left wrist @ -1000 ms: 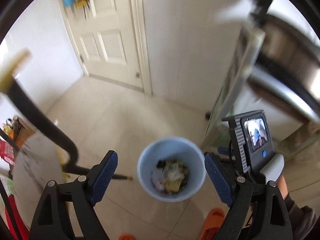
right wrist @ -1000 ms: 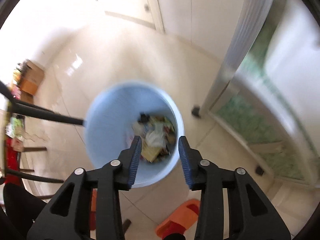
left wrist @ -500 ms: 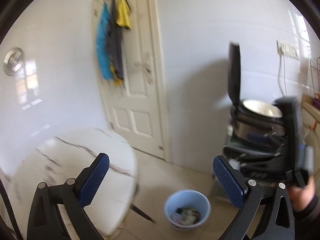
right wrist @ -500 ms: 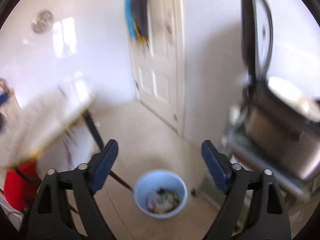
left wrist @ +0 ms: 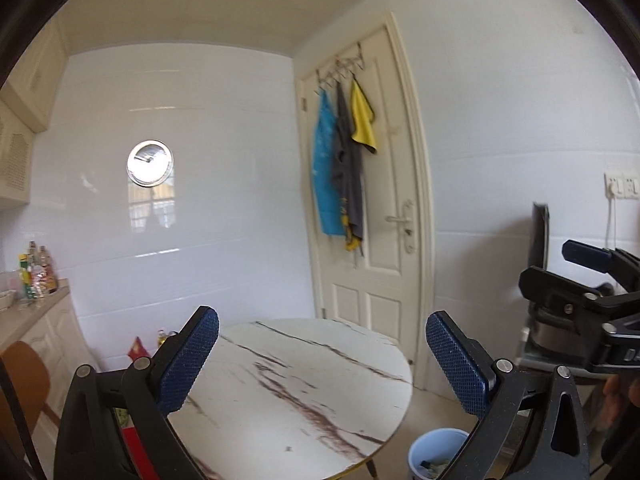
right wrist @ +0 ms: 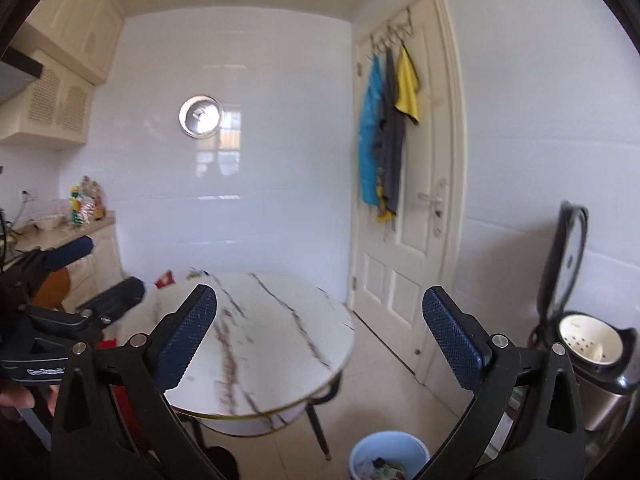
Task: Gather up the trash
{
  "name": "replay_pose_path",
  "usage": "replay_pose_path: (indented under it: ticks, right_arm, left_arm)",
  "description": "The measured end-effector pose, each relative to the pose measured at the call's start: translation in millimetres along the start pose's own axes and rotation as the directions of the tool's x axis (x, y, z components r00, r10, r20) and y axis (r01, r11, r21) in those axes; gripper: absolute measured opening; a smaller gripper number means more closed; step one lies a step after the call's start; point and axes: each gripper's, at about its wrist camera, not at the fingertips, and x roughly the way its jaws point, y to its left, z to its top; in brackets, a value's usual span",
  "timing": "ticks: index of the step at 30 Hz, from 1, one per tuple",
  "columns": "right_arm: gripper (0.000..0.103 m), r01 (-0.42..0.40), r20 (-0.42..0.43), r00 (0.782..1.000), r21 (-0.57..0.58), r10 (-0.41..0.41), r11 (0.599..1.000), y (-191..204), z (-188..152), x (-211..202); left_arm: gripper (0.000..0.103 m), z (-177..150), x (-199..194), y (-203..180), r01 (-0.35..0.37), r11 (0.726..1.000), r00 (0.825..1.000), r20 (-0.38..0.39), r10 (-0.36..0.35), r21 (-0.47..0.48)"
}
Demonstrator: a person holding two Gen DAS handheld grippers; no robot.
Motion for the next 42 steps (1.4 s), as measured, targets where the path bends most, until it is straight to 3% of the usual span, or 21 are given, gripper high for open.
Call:
replay_pose_path:
  ticks: [8,14,20,31,42]
  right_arm:
    - [0.103,-0.092,0.105,0.99,-0.06,0.098,0.994,82,24,-45]
    - [0.103,-0.106,0.162,0.98,-0.066,0.116,0.992,103,24,-53]
    - [0.103,-0.084,0.16,0.983,-0.051,0.091,0.995,106,19,-53]
    - [0.103,-0.069,0.158,0.985,-0.03,0.073,0.997,105,15,-58]
    - [0.103,-0.075,0.154,0.985,-0.027,0.078,0.997,105,15,-58]
  left_arm:
    - [0.102,-4,-85,6,-0.119,0.992,0.987,0.103,0.123,-0.036]
    - [0.103,-17,-130,-11,-0.187,0.982,0.972,0.14,0.189,-0.028]
    - [0.103,-45,-117,-34,-0.19,0.981,0.974,0.117,0.192,-0.029]
    - [0.103,-16,-74,-15,-0.201,0.979,0.973,0.111,0.203,-0.031]
    - [0.103,-22,-64,-13,-0.223,0.975,0.967,0.122,0.224,-0.025]
